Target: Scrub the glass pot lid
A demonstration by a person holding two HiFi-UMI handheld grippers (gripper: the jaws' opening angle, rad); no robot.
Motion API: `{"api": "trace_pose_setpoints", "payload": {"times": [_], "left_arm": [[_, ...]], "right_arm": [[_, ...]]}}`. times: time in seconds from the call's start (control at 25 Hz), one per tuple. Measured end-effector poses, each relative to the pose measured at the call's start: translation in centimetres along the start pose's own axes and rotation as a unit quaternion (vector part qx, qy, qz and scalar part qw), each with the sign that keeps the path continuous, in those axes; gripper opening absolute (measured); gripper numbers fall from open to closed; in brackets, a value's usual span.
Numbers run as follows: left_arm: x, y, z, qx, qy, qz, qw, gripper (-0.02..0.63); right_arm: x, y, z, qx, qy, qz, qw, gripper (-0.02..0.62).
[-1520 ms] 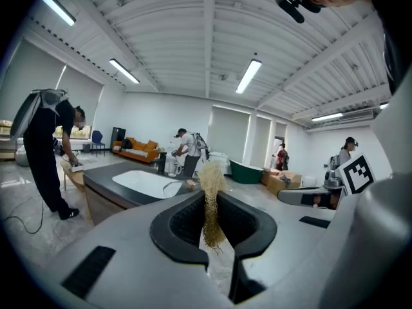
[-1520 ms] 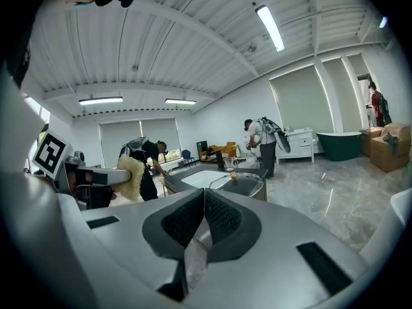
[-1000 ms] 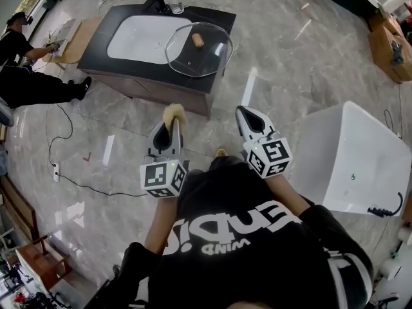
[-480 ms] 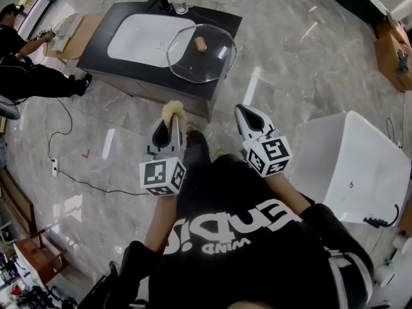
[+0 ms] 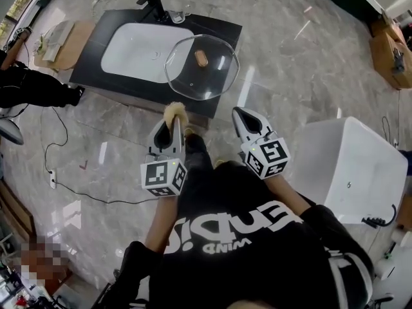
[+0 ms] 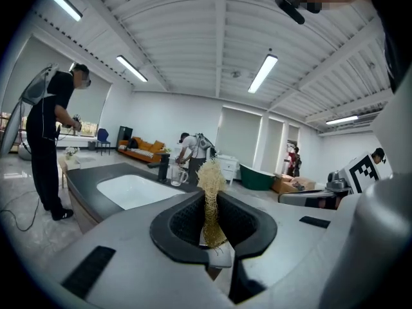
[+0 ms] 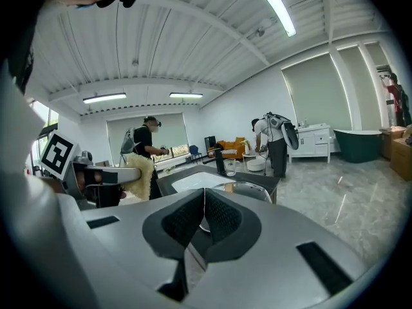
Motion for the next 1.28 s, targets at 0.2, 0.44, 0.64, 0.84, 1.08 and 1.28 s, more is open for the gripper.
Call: {"api": "trace_pose_setpoints", "payload": {"times": [0.2,0.44,0.64,0.84,1.08,1.28], "left_arm": [[3.5,1.1,-2.7,-0.002,-0.011,-0.008,0.9999,0.051],[7.8,3.0,-6.2,0.000,-0.027,-0.011,0.9996,0.051],[10.8,4.5,-8.7,0.004,-0.051,-0.018,0.9985,0.051],[13.6,5.9,-11.3,0.009,-0.080,-0.026,0.9964,0.051],[15.7,6.8,-12.7,0.018,-0.105,-0.035,0.9937,0.051],[16.3,6.5,-13.6,0.013,-0.095,-0.046,0.9943,0.051]], "right_arm": [[3.8,1.2,0.9,0.002,-0.005,-0.005,1.000,0.014],[8.4,3.1,1.7,0.001,-0.017,-0.006,1.000,0.014],[11.8,4.4,1.9,0.011,-0.035,-0.003,0.999,0.014],[14.1,5.3,1.9,0.016,-0.057,-0.007,0.998,0.014],[16.0,5.7,2.0,0.023,-0.071,-0.015,0.997,0.014],[17.4,5.7,2.0,0.023,-0.058,-0.020,0.998,0.014]]}}
Point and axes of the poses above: the fingertips, and each gripper's own axes: x forward along the fingers, z to its right, y out of its top, the point moved 7 cm from there along -x, backward along the fingers, and after that the axes turned 4 degrees about -y, right-handed, at the moved point
